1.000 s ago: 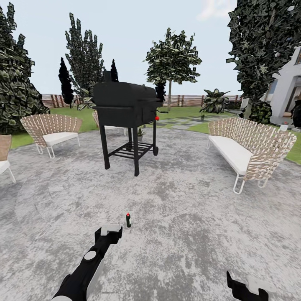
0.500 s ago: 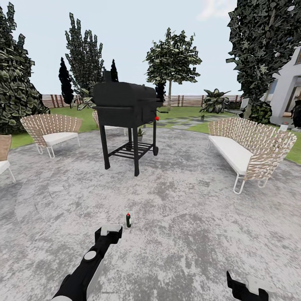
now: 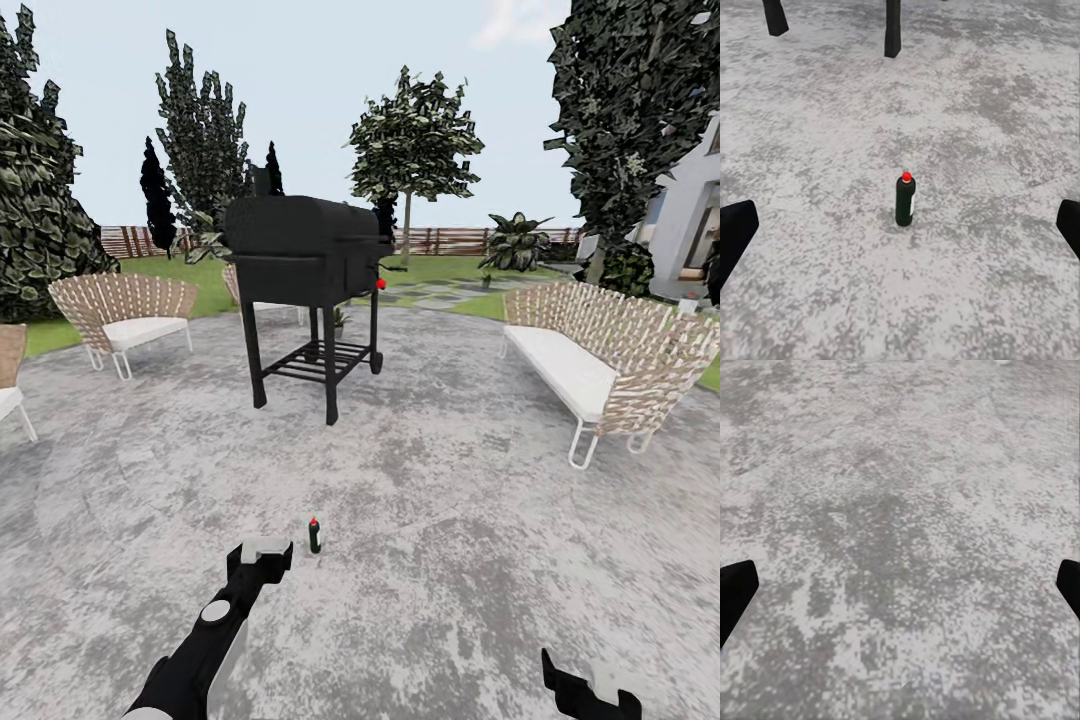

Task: Pick up the pesticide atomizer in the garden and spray insectifuge to fully cover both potted plants in the garden.

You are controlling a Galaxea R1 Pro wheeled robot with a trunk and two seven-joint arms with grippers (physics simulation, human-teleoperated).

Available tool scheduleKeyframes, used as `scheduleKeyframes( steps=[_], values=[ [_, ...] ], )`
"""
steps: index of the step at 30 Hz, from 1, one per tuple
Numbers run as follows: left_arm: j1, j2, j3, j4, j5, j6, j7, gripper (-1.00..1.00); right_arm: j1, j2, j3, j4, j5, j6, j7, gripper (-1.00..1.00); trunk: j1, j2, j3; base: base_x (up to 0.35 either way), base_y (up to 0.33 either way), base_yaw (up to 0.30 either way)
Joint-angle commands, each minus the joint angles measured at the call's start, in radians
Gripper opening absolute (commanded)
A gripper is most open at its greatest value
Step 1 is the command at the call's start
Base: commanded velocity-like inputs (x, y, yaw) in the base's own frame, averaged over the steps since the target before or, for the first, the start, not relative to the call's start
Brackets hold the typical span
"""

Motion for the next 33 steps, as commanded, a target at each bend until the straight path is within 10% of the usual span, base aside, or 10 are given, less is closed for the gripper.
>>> scheduleKeyframes(
  steps=[1, 15, 26, 33],
  values=[
    [-0.001, -0.001, 0.002, 0.001, -0.006, -0.003, 0.0, 1.0, -0.001, 0.0, 0.0, 0.0, 0.0, -0.003, 0.0, 1.0, 0.0, 0.0, -0.001, 0.033, 0.032, 0.0],
    [-0.002, -0.003, 0.003, -0.002, -0.004, -0.002, 0.002, 1.0, -0.001, -0.001, 0.002, -0.003, 0.0, 0.022, -0.003, 1.0, 0.0, 0.0, -0.001, 0.005, 0.005, 0.0],
    [-0.121, 0.003, 0.006, -0.001, -0.006, -0.003, 0.003, 1.0, -0.134, -0.005, 0.004, -0.206, -0.001, 0.578, 0.002, 1.0, 0.0, 0.0, -0.001, 0.0, 0.0, 0.0],
    [-0.125, 0.019, 0.007, -0.003, -0.009, -0.064, 0.003, 1.0, -0.173, -0.002, 0.016, -0.23, -0.004, 0.641, 0.003, 1.0, 0.0, 0.0, -0.001, 0.0, 0.0, 0.0]
  ],
)
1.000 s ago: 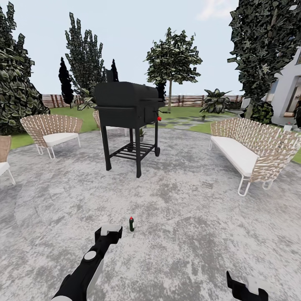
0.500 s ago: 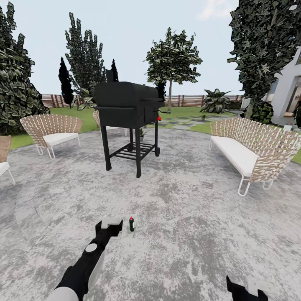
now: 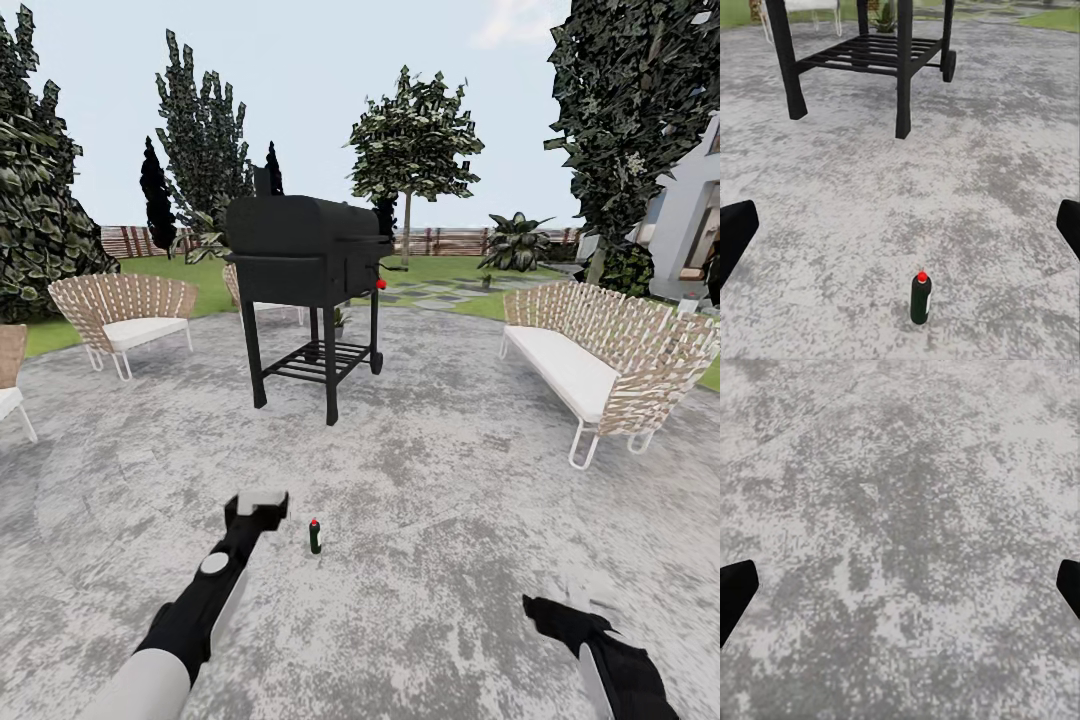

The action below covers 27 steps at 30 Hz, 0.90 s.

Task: Pick up the pesticide atomizer in the garden and spray insectifuge to fully cover both potted plants in the garden.

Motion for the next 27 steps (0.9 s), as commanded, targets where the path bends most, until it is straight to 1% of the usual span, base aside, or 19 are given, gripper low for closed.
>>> scheduleKeyframes(
  steps=[1, 4, 5, 8, 11, 14, 24, 27],
  values=[
    [-0.001, 0.001, 0.002, 0.001, -0.006, -0.015, 0.0, 1.0, -0.001, 0.0, 0.006, -0.005, 0.001, 0.006, 0.0, 1.0, 0.0, 0.0, -0.001, 0.0, 0.0, 0.0],
    [-0.001, 0.003, 0.001, 0.002, -0.009, -0.029, 0.0, 1.0, -0.002, 0.0, 0.076, -0.049, 0.005, 0.007, 0.0, 1.0, 0.0, 0.0, -0.001, 0.0, 0.0, 0.0],
    [-0.001, 0.004, 0.001, 0.002, -0.009, -0.031, 0.0, 1.0, -0.002, 0.0, 0.093, -0.058, 0.005, 0.007, -0.001, 1.0, 0.0, 0.0, -0.001, 0.0, 0.0, 0.0],
    [-0.001, 0.004, 0.001, 0.003, -0.01, -0.034, 0.0, 1.0, -0.002, 0.0, 0.115, -0.07, 0.005, 0.006, -0.001, 1.0, 0.0, 0.0, -0.001, 0.0, 0.0, 0.0],
    [-0.001, 0.004, 0.001, 0.004, -0.01, -0.034, 0.0, 1.0, -0.002, 0.0, 0.121, -0.074, 0.006, 0.006, -0.001, 1.0, 0.0, 0.0, -0.001, 0.0, 0.0, 0.0],
    [-0.001, 0.004, 0.001, 0.004, -0.01, -0.034, 0.0, 1.0, -0.001, 0.0, 0.123, -0.076, 0.006, 0.006, -0.001, 1.0, 0.011, -0.021, -0.011, 0.0, 0.0, 0.0],
    [-0.001, 0.003, 0.001, 0.005, -0.008, -0.034, 0.001, 1.0, 0.0, -0.002, 0.119, -0.077, -0.002, 0.006, 0.0, 1.0, 0.05, -0.091, -0.055, 0.0, 0.0, 0.0],
    [-0.001, -0.003, -0.005, 0.006, -0.005, -0.034, 0.0, 1.0, 0.0, -0.003, 0.118, -0.076, -0.003, 0.006, 0.0, 1.0, 0.061, -0.112, -0.07, 0.0, 0.0, 0.0]
  ],
)
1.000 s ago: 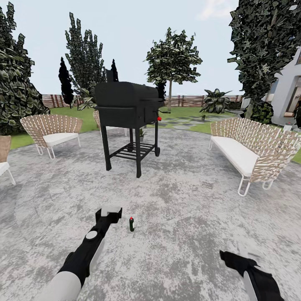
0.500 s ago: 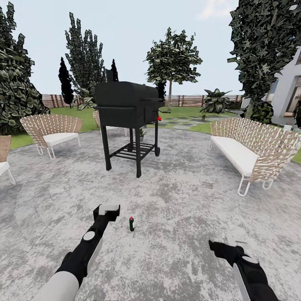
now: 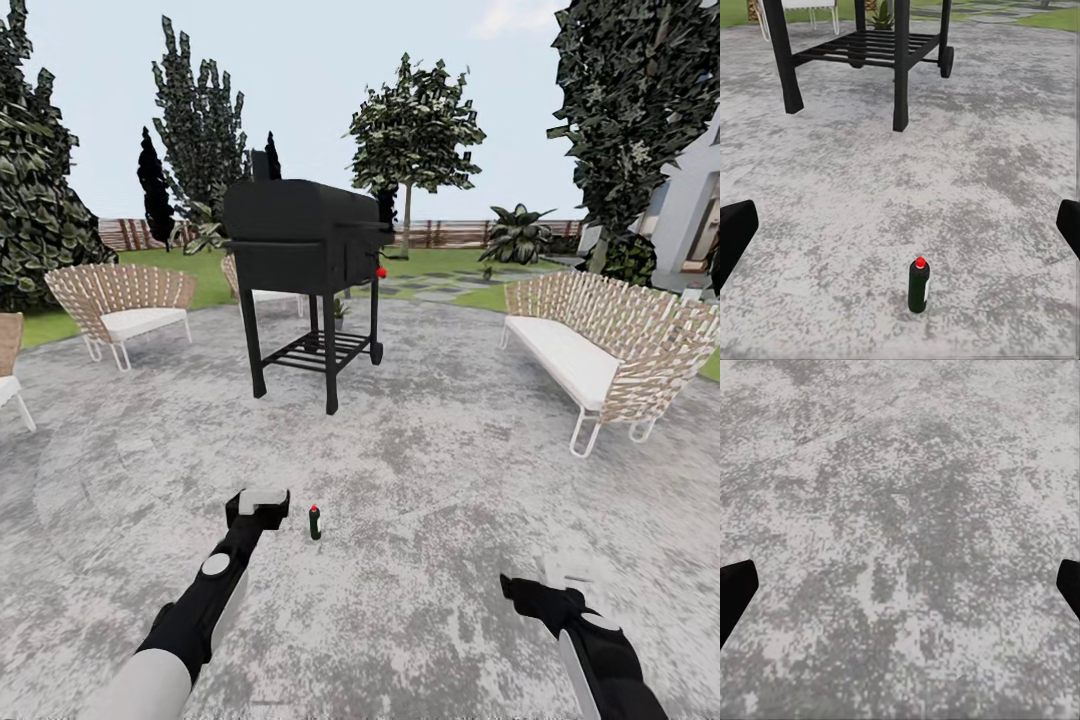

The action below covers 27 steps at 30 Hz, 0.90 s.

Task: Pick up the pesticide atomizer in the garden and spray insectifuge to fully cover both potted plants in the garden.

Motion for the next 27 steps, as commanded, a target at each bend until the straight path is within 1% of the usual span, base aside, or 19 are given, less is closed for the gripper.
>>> scheduleKeyframes(
  steps=[1, 11, 27],
  values=[
    [-0.001, -0.001, 0.001, 0.001, -0.006, -0.003, 0.0, 1.0, 0.0, 0.0, 0.0, -0.001, -0.001, 0.005, 0.0, 1.0, 0.004, -0.008, -0.006, 0.0, 0.0, 0.0],
    [-0.001, -0.002, 0.001, 0.0, -0.011, -0.005, 0.0, 1.0, 0.0, 0.001, 0.001, -0.001, 0.0, 0.005, 0.0, 1.0, 0.042, -0.078, -0.053, 0.0, 0.0, 0.0],
    [-0.001, -0.001, 0.001, -0.001, -0.011, -0.005, -0.001, 1.0, 0.0, 0.004, 0.003, 0.0, 0.006, 0.0, 0.0, 1.0, 0.049, -0.081, -0.141, 0.0, 0.0, 0.0]
  ],
)
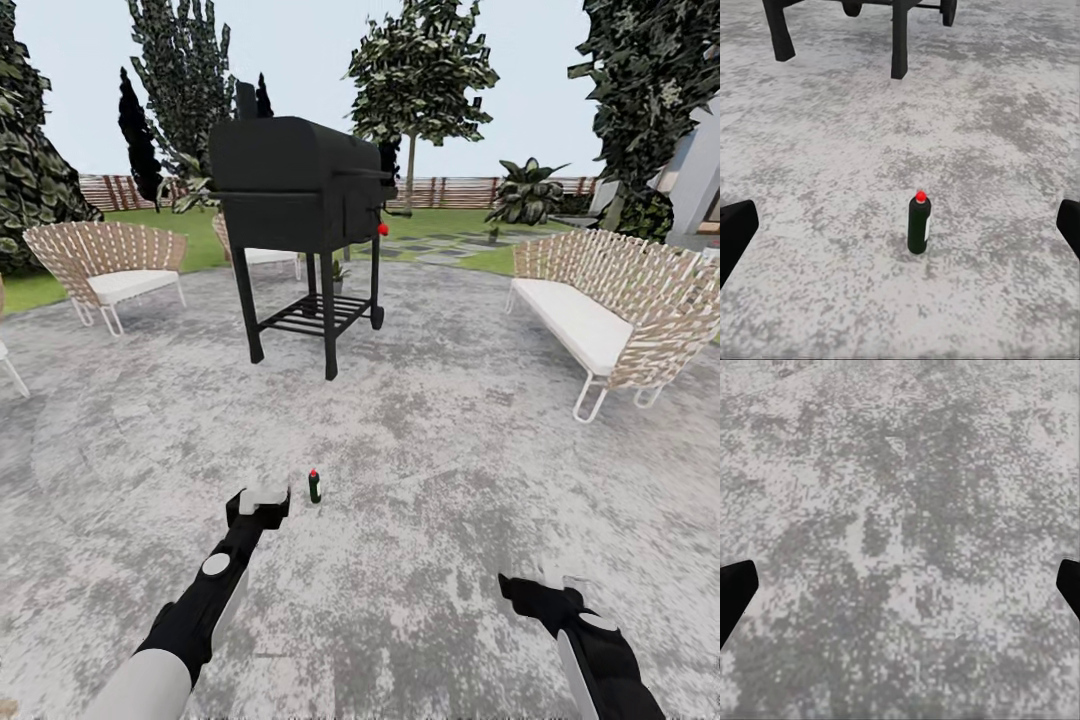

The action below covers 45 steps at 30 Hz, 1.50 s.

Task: Pick up the pesticide atomizer in the garden and spray insectifuge to fully cover both potted plants in the garden.

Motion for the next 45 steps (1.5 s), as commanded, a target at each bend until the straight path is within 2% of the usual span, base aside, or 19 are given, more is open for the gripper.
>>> scheduleKeyframes(
  steps=[1, 11, 17, 23, 34, 45],
  values=[
    [-0.001, 0.0, 0.002, 0.0, -0.007, -0.003, 0.0, 1.0, 0.0, 0.0, 0.0, -0.001, 0.0, 0.005, 0.0, 1.0, 0.0, -0.001, -0.007, 0.0, 0.0, 0.0],
    [-0.001, 0.001, 0.002, 0.0, -0.008, -0.007, 0.0, 1.0, 0.0, 0.0, 0.0, -0.002, 0.0, 0.001, 0.0, 1.0, 0.005, -0.003, -0.061, 0.0, 0.0, 0.0],
    [-0.001, 0.001, 0.0, 0.0, -0.01, -0.079, -0.001, 1.0, 0.0, 0.0, 0.0, -0.003, 0.0, 0.0, 0.0, 1.0, 0.007, -0.004, -0.094, 0.0, 0.0, 0.0],
    [-0.001, 0.001, -0.001, 0.0, -0.011, -0.096, -0.001, 1.0, 0.0, 0.0, 0.0, -0.003, 0.0, 0.0, 0.0, 1.0, 0.01, -0.006, -0.127, 0.0, 0.0, 0.0],
    [-0.001, 0.001, 0.0, 0.0, -0.011, -0.097, -0.001, 1.0, 0.0, 0.0, 0.0, -0.003, 0.001, -0.001, 0.0, 1.0, 0.01, -0.006, -0.136, 0.019, 0.0, 0.0],
    [-0.001, 0.001, 0.0, 0.0, -0.011, -0.097, -0.002, 1.0, 0.001, 0.0, 0.0, -0.002, 0.001, -0.002, 0.0, 1.0, 0.01, -0.006, -0.136, 0.307, 0.0, 0.0]
  ],
)
